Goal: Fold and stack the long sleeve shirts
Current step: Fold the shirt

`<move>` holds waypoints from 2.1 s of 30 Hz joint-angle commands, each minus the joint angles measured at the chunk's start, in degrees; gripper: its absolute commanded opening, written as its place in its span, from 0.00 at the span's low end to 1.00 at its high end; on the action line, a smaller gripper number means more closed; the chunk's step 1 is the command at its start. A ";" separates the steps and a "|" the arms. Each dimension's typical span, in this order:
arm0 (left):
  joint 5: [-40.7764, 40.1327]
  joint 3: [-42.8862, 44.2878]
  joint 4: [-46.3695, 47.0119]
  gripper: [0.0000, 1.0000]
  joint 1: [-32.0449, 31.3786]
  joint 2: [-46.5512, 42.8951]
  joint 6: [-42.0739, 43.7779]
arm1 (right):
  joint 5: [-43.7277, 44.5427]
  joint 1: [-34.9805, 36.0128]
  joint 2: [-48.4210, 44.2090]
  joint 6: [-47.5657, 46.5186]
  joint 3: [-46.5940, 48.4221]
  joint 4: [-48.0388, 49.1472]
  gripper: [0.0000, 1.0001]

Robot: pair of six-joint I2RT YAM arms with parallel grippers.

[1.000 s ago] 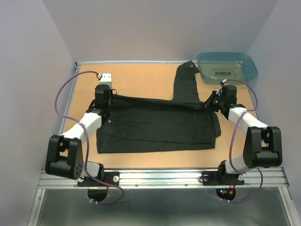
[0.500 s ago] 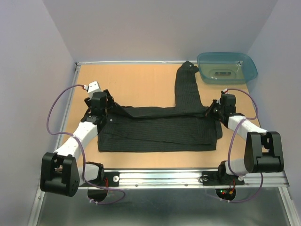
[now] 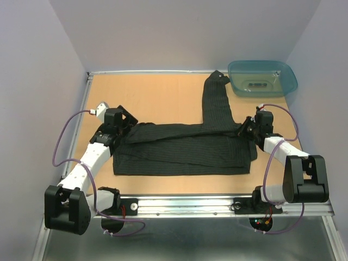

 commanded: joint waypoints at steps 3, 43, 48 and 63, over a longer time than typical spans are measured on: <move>1.40 -3.63 -1.88 0.98 0.17 0.25 -6.65 | -1.17 -0.28 -1.95 0.40 -0.82 3.62 0.14; -0.71 -9.62 -0.04 0.44 0.17 6.32 -4.37 | -3.28 -0.28 -2.92 0.93 -0.02 4.59 0.15; -2.64 -4.61 4.96 0.01 0.17 7.20 1.86 | -3.19 -0.28 -3.62 0.92 -0.20 4.59 0.15; 0.60 5.89 15.85 0.00 6.13 12.30 14.89 | -2.93 -0.28 -8.10 1.36 0.16 4.32 0.14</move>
